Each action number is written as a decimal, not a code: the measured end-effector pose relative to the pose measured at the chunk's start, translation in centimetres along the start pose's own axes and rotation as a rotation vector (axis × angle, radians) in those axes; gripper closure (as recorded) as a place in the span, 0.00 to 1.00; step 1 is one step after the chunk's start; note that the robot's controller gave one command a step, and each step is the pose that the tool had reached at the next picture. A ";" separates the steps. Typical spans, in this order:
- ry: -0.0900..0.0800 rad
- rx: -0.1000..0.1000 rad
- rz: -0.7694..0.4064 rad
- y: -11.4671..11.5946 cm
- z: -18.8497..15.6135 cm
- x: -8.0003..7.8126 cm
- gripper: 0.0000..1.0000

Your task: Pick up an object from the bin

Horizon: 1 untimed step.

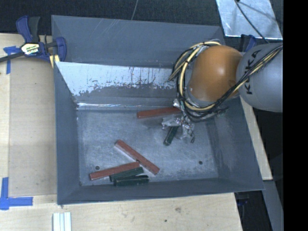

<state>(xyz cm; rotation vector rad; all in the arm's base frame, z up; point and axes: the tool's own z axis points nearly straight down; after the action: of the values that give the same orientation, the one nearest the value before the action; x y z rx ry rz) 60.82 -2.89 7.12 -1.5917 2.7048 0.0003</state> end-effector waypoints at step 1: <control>0.000 0.000 0.000 0.0 0.0 0.0 1.00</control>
Offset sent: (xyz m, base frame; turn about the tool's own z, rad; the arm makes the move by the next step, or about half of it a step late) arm -0.0001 0.0001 0.0163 0.0000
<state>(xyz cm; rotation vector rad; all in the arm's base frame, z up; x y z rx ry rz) 60.82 -2.90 7.12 -1.5914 2.7051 0.0003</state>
